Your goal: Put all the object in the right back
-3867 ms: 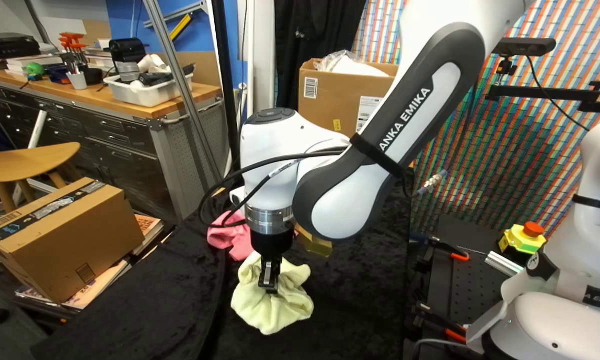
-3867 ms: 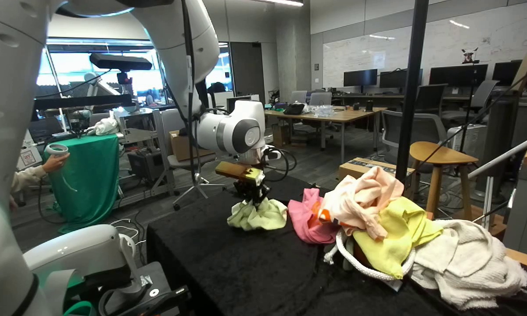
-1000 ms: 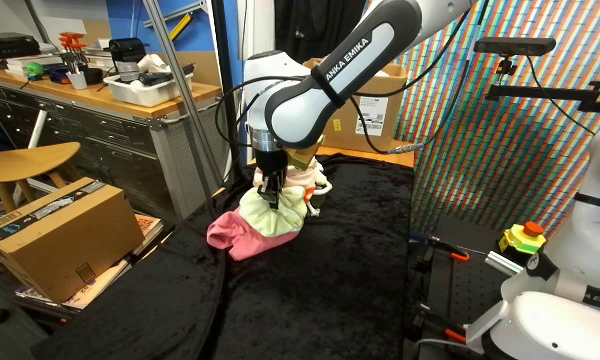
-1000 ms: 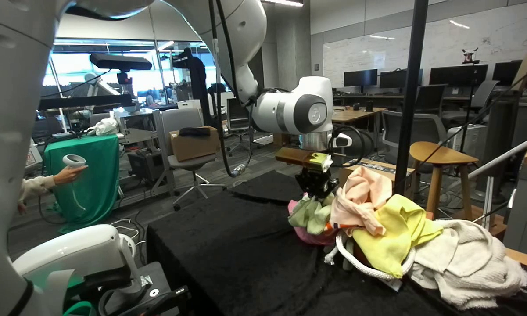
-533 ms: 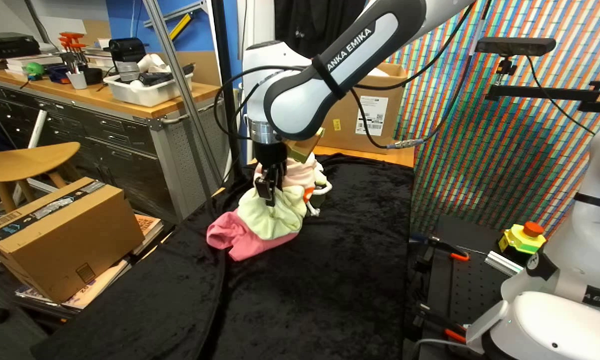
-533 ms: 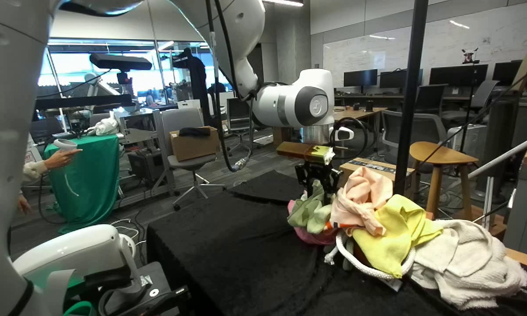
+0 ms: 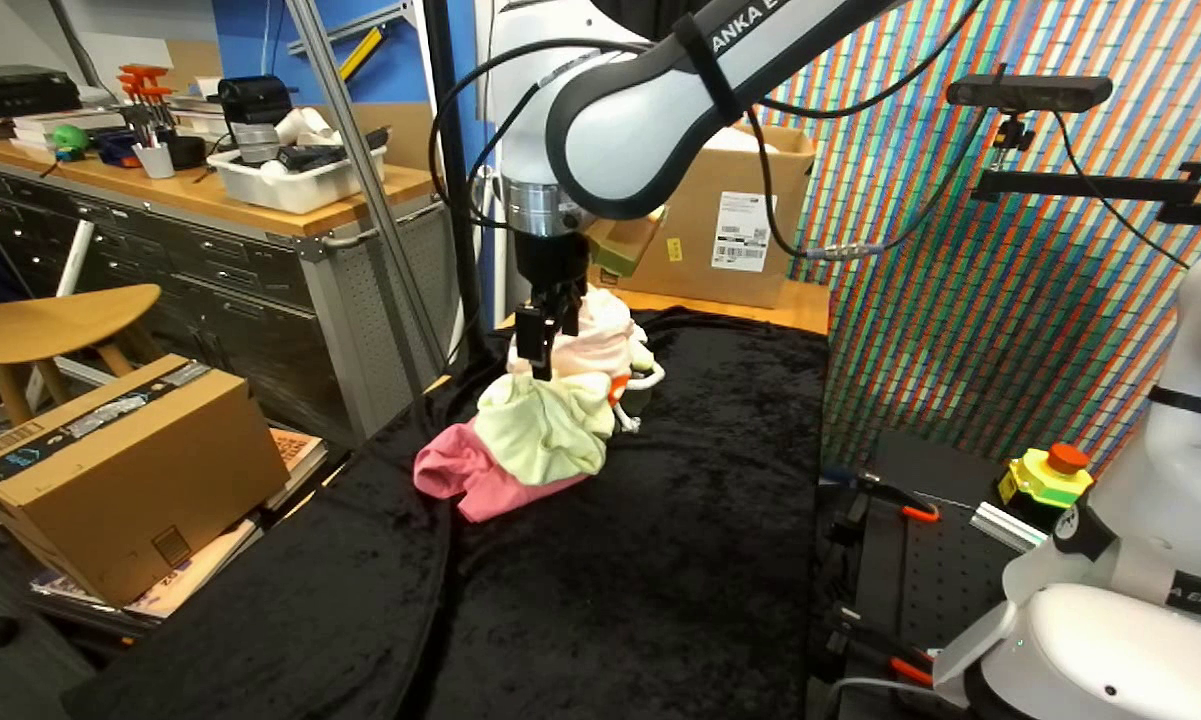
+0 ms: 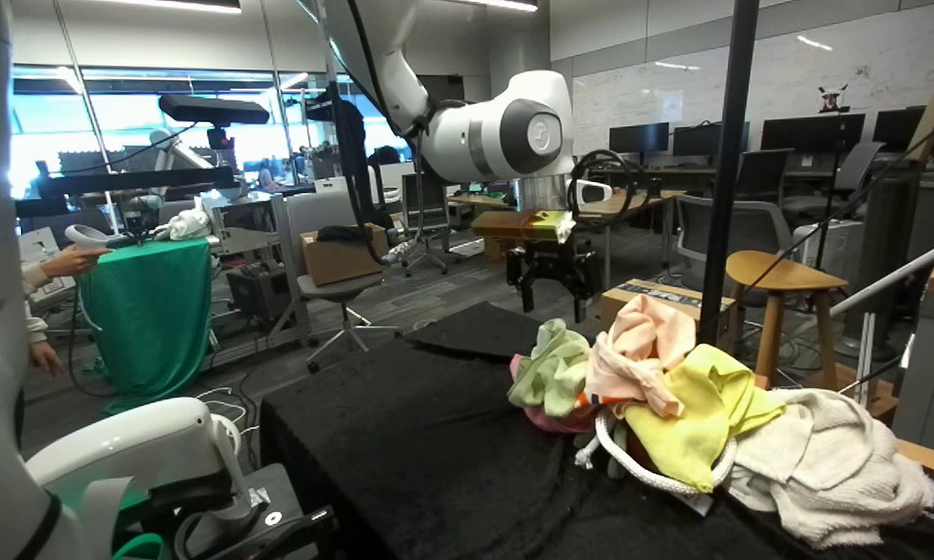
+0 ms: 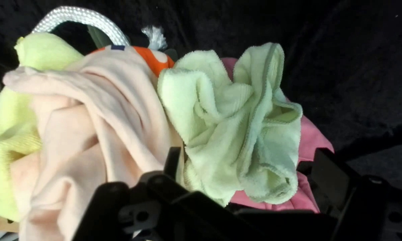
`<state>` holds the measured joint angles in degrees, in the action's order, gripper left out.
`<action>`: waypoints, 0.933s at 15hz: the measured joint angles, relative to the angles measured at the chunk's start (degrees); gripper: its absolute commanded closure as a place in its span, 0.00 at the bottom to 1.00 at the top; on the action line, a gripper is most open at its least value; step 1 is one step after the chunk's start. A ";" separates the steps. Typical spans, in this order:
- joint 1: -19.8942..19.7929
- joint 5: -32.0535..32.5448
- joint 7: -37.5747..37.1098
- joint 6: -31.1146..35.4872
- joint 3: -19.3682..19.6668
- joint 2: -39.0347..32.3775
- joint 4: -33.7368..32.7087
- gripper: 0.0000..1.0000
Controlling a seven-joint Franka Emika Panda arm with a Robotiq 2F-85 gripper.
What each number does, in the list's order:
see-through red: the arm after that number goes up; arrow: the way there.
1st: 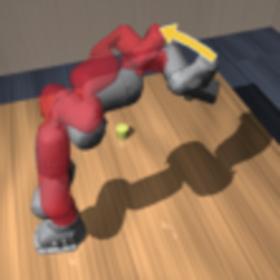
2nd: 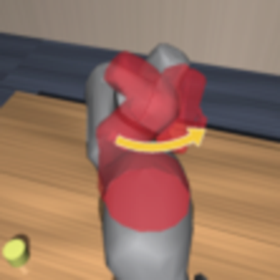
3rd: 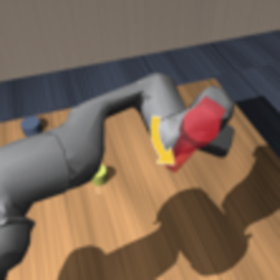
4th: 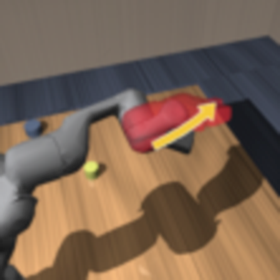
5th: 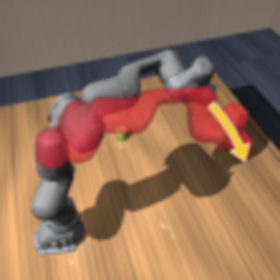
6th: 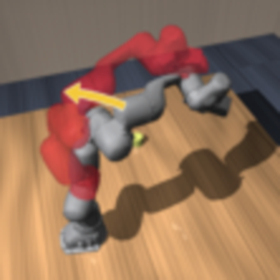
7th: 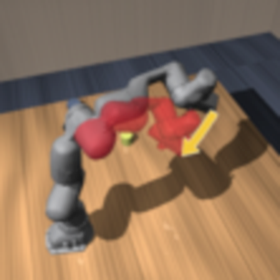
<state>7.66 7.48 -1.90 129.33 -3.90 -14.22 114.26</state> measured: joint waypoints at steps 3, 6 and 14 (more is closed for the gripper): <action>0.16 -0.08 -0.79 -5.09 -0.68 4.45 3.69 0.00; 0.16 -2.36 -0.35 -12.95 -1.83 10.56 9.31 0.00; 2.06 -10.37 1.81 -23.46 -4.41 34.25 28.25 0.00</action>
<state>9.72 -2.89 -0.09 105.86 -8.31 20.03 142.51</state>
